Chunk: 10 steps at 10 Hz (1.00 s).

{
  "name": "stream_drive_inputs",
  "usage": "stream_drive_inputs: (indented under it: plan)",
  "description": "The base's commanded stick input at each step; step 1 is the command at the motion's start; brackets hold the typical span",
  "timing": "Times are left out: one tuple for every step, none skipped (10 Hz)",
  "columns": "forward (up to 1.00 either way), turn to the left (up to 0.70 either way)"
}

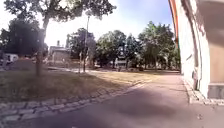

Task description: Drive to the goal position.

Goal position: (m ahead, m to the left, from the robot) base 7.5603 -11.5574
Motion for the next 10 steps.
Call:
stream_drive_inputs:
  plan:
    - [0.70, -0.11]
    - [0.70, -0.11]
    - [0.70, -0.11]
    - [0.70, -0.11]
    - [0.70, -0.11]
    - [0.70, -0.13]
    - [0.70, -0.14]
    - [0.70, -0.14]
    - [0.18, -0.55]
    - [0.00, -0.70]
